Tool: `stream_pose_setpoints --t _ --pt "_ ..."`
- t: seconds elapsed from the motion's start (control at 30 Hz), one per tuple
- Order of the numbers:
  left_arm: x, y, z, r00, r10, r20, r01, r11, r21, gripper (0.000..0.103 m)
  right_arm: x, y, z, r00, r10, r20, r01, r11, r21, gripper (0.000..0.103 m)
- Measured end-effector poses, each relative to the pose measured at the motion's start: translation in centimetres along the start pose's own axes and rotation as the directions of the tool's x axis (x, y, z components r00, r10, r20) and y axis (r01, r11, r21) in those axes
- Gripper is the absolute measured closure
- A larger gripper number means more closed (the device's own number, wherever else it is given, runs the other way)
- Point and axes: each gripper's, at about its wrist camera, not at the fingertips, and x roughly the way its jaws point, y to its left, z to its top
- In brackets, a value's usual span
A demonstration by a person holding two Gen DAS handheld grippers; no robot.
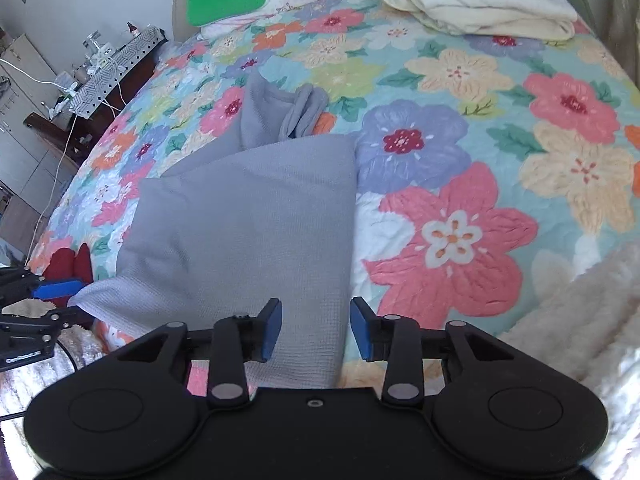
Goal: Fold clothes
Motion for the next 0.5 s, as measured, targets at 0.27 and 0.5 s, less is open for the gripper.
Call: stream_pose_setpoints --t 0.27,0.5 --pt "-3.9 6.1 3.1 0.987 0.026 0.159 0.004 0.982 -0.186 0.05 1.1 0.5 4.9 0.998 0.012 0.065 -0.008 0.998 -0.059 0.058" --pt "5.2 10.3 7.8 0.994 0.013 0.105 0.015 0.965 -0.261 0.04 6.2 1.5 12.1 0.991 0.136 0.011 -0.134 0.985 -0.113 0.056"
